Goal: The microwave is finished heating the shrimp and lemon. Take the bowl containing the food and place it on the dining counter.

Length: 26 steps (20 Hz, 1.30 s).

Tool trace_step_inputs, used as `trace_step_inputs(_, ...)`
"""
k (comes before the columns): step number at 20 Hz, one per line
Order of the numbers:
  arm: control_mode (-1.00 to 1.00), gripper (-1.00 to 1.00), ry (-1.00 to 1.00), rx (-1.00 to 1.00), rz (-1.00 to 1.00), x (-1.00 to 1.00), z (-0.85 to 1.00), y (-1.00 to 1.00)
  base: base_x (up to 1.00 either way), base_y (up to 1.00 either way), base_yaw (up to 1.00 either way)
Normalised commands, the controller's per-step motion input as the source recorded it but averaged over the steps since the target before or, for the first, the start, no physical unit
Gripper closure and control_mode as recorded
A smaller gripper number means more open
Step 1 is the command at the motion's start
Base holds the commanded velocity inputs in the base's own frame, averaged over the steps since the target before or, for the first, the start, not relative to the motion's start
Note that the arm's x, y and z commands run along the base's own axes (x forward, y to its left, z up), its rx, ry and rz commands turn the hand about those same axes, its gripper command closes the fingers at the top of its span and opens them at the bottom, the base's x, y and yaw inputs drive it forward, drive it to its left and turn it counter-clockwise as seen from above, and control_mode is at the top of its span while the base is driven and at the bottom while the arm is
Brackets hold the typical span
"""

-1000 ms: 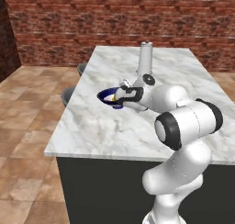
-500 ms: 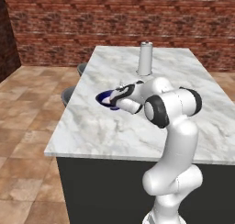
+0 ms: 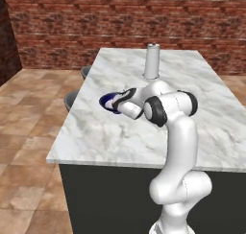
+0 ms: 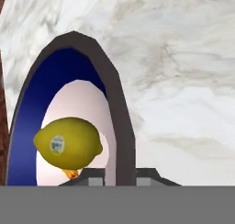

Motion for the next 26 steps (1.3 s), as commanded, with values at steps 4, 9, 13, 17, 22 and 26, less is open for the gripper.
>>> trace_step_inputs(4, -1.0, 1.0, -0.03, -0.03, -0.03, 0.44, -0.11, 0.01, 0.0, 0.0, 0.0)
trace_step_inputs(9, -1.0, -1.0, 0.06, 0.0, 0.0, 0.1, 0.09, 0.0, 0.0, 0.0, 0.0)
trace_step_inputs(13, -1.0, -1.0, 0.05, 0.0, 0.0, -0.35, 0.45, -0.06, 0.0, 0.0, 0.0)
trace_step_inputs(17, -1.0, -1.0, 0.0, 0.0, 0.0, -0.63, 0.71, -0.15, 0.0, 0.0, 0.0)
trace_step_inputs(22, -1.0, -1.0, 0.0, 0.0, 0.0, -0.84, 0.96, -0.2, 0.0, 0.0, 0.0)
trace_step_inputs(26, -1.0, -1.0, 0.0, 0.0, 0.0, -1.0, 1.0, -0.28, 0.0, 0.0, 0.0)
